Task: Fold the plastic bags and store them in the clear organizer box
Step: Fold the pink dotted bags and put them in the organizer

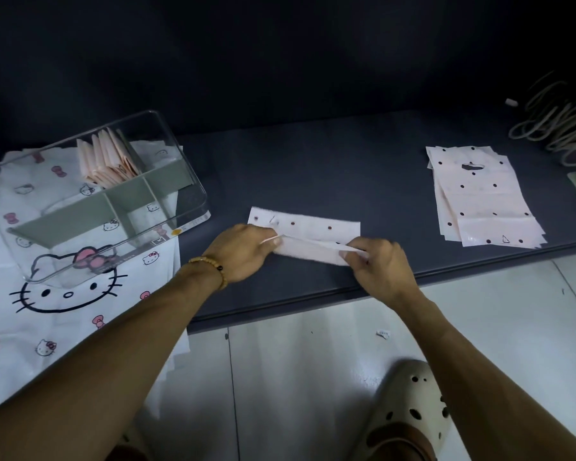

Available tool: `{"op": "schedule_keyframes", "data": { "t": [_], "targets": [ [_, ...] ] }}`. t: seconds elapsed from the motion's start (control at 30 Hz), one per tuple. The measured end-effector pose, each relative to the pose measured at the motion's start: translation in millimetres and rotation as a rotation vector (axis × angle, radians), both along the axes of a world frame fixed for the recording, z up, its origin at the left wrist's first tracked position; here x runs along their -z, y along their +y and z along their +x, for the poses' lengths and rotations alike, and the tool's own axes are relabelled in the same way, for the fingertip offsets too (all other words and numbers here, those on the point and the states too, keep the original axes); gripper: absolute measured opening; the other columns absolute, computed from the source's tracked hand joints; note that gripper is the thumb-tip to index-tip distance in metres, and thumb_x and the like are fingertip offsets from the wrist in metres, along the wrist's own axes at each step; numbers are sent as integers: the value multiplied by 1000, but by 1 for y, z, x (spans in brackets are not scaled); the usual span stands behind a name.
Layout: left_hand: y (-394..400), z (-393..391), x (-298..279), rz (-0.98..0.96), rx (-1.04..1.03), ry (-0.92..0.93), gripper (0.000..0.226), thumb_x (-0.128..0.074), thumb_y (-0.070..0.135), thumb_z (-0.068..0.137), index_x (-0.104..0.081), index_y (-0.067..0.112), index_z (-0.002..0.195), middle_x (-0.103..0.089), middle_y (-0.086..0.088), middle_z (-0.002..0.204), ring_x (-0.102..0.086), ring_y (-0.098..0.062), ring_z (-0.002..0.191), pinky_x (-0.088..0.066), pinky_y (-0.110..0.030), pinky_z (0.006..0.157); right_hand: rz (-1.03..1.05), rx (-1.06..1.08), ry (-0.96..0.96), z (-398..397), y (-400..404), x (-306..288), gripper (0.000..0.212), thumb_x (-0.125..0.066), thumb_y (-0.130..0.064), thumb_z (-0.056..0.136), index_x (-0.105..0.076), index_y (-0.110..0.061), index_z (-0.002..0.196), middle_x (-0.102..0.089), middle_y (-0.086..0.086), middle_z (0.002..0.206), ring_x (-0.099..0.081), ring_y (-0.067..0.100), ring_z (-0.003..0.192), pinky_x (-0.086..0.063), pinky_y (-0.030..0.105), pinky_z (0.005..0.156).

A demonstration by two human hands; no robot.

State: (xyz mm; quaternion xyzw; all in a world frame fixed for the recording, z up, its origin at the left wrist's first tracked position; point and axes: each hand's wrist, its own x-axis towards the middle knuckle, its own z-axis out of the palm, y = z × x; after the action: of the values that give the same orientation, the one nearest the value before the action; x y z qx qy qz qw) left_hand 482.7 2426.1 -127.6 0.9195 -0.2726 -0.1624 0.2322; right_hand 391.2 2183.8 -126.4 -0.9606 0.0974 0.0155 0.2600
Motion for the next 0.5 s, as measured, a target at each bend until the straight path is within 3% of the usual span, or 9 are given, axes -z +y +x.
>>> {"op": "schedule_keyframes", "data": {
  "t": [0.1,0.17,0.23,0.37,0.5],
  "targets": [
    [17,-5,-2,-146,-171,137,27,-52,30,96,-70,10,100,-69,-6,101,-61,-25,96,-46,-31,83,134,76,162,2,-1,4,18,-60,-32,92,-64,-18,82,-63,0,72,-59,18,65,-47,23,59],
    [22,-11,2,-117,-269,145,23,-58,27,92,-71,7,96,-68,-8,92,-61,-27,89,-48,-32,78,82,123,184,4,4,7,32,-60,-33,92,-51,-19,64,-54,-5,59,-52,12,56,-42,24,59],
    [21,-13,6,-22,-330,88,24,-62,28,89,-71,8,97,-67,-10,89,-61,-28,86,-49,-32,77,1,173,191,8,10,9,40,-59,-35,92,-40,-23,59,-46,-8,55,-46,10,53,-35,22,58],
    [17,-11,10,84,-438,47,28,-63,31,87,-70,9,102,-69,-13,98,-62,-30,91,-52,-37,83,-120,198,199,14,20,11,34,-51,-40,96,-45,-17,73,-51,-1,66,-54,22,66,-43,29,66],
    [16,-4,13,116,-527,66,32,-58,35,90,-54,14,66,-55,-9,75,-61,-32,85,-50,-37,75,-111,266,178,19,26,13,28,-52,-40,96,-55,-14,85,-62,8,82,-62,31,82,-51,36,73]
  ]
}}
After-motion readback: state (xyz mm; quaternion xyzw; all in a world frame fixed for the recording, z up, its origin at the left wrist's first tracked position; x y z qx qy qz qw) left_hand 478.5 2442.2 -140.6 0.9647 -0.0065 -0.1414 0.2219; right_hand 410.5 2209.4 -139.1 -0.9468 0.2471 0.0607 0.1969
